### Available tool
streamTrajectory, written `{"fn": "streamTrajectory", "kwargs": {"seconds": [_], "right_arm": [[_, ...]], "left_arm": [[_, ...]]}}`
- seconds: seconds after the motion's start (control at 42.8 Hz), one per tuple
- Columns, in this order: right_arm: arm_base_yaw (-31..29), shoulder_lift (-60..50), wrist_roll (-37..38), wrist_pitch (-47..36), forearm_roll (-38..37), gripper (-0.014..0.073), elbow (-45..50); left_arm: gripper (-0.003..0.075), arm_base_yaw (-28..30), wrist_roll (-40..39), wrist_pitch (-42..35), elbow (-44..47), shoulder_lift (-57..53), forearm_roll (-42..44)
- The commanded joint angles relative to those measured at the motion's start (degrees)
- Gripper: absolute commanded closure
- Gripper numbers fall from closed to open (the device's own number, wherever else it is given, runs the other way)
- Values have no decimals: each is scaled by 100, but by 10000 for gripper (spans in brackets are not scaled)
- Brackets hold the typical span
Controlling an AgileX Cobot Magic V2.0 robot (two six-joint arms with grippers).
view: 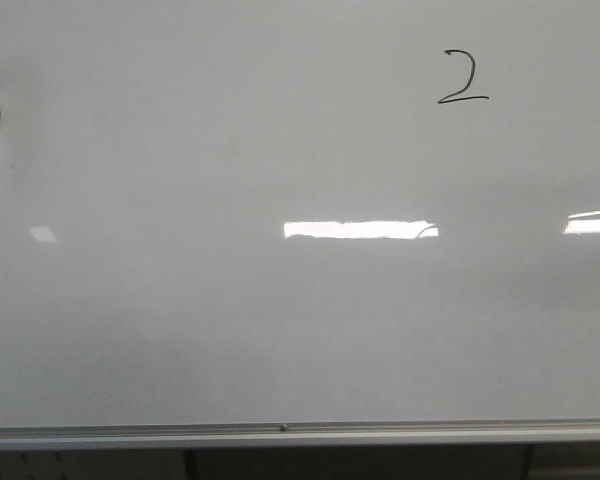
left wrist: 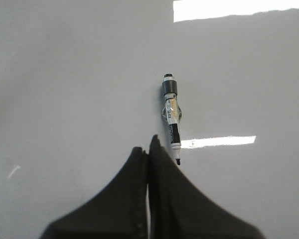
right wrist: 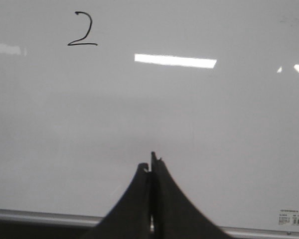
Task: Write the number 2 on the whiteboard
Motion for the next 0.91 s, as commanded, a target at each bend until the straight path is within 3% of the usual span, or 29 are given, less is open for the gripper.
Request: {"fn": "streamTrajectory", "kwargs": {"seconds": [0.0,0.257,0.794,0.887], "right_arm": [[-28,-259,-70,-1459,38,662,487],[163,-703,-65,-3151,38,662,1662],[155,-699,117,-3191,15,662,1644],[179,-699,478,-3263,-459,662,1644]], "left_arm": [[740,13,17,-479,122,-123,-2],[740,13,17,-479,122,-123,-2],[739,13,17,-479,122,-123,-2],[739,13,17,-479,122,-123,-2]]}}
